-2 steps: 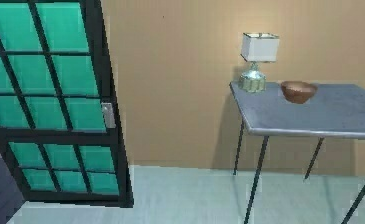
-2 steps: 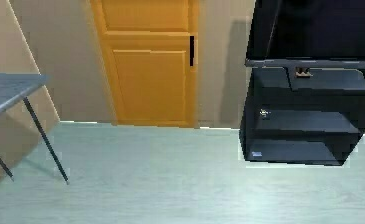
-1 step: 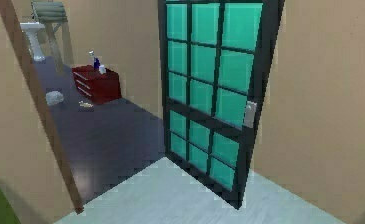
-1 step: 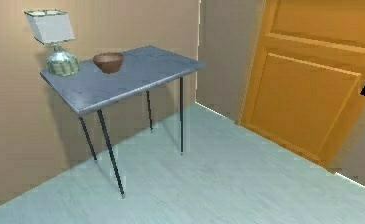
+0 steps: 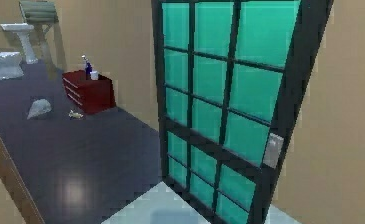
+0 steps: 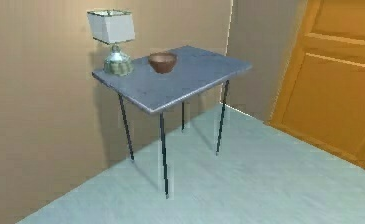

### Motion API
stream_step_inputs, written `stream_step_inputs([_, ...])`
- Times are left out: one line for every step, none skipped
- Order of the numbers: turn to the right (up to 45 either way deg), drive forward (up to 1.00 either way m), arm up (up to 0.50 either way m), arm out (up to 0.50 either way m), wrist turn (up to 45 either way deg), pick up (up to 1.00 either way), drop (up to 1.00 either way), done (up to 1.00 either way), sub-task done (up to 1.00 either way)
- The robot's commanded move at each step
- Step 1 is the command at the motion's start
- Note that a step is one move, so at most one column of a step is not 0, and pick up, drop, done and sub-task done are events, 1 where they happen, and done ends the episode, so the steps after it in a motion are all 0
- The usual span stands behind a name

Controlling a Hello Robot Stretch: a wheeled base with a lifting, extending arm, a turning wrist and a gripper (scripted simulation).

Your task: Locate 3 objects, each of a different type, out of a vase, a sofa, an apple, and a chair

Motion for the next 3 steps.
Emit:
stream_step_inputs([-21.0, 0.00, 0.00, 0.00, 0.0, 0.00, 0.00, 0.00, 0.00])
stream_step_inputs([0.0, 0.80, 0.00, 0.00, 0.0, 0.00, 0.00, 0.00, 0.00])
stream_step_inputs([-33.0, 0.00, 0.00, 0.00, 0.0, 0.00, 0.00, 0.00, 0.00])
